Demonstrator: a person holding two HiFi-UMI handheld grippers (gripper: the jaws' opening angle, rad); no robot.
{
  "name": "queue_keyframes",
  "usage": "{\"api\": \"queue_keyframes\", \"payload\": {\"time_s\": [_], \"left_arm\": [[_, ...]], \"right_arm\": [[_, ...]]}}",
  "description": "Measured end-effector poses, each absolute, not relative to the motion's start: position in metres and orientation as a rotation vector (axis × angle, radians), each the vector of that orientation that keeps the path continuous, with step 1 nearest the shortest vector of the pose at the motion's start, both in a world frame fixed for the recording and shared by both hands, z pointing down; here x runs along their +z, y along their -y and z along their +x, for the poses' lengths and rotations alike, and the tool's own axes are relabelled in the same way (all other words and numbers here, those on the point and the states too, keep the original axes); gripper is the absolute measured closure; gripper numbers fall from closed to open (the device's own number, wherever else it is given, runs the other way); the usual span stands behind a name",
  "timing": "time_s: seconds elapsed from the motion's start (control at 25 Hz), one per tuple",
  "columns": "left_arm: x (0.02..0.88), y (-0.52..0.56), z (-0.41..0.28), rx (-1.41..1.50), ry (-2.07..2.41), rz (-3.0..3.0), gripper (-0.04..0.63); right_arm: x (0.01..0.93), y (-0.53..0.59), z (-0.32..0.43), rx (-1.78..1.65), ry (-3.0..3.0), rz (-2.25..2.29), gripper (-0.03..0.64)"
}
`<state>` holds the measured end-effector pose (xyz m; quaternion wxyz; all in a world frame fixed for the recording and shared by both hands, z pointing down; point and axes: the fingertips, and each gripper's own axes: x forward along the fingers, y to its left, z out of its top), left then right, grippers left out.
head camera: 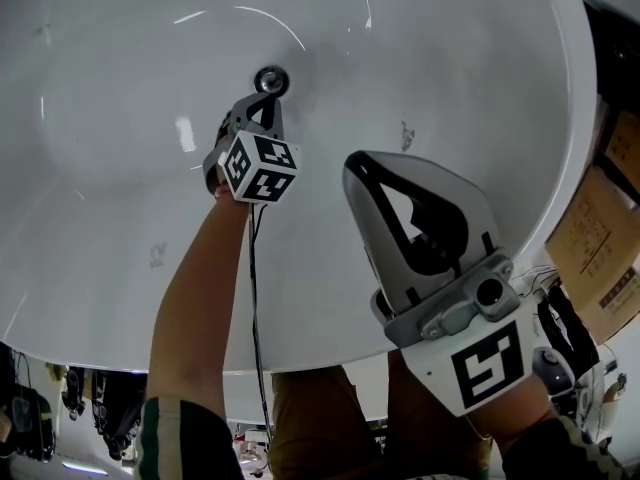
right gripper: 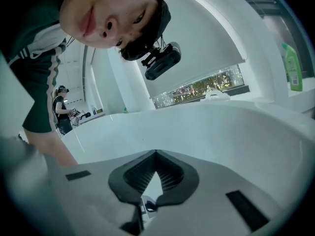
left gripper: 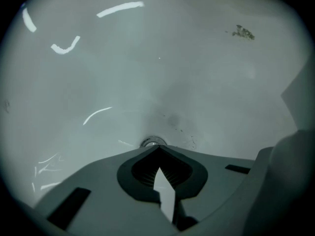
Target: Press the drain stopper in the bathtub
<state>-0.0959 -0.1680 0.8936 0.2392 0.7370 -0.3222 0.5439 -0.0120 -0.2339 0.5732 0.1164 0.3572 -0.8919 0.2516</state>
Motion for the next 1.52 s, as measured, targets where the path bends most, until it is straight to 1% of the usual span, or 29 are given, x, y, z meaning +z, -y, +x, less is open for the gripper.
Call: {"api": "queue_keyframes", "payload": {"time_s": [0.4, 0.56, 0.72, 0.96, 1.52], "left_arm": [[0.927, 0.183, -0.114, 1.485, 0.901, 1.951, 0.587], [0.938, 0.185, -0.113, 1.528, 0.860, 1.939, 0.588], [0.950, 0.197, -0.124, 1.438, 0.891, 1.768, 0.588], [0.944, 0.196, -0.118, 1.477, 0.799, 1.828, 0.588], [0.950, 0.182, -0.108, 1.477, 0.751, 1.852, 0.588]], "right_arm": [[0.605, 0.243, -0.031, 0.736, 2.536, 1.021, 0.603], [0.606, 0.241, -0.031, 0.734, 2.539, 0.988, 0.603], [0.612, 0.237, -0.031, 0.730, 2.536, 0.953, 0.603], [0.616, 0.237, -0.028, 0.742, 2.513, 0.986, 0.603], [0.619, 0.238, -0.025, 0.731, 2.494, 1.017, 0.603]]}}
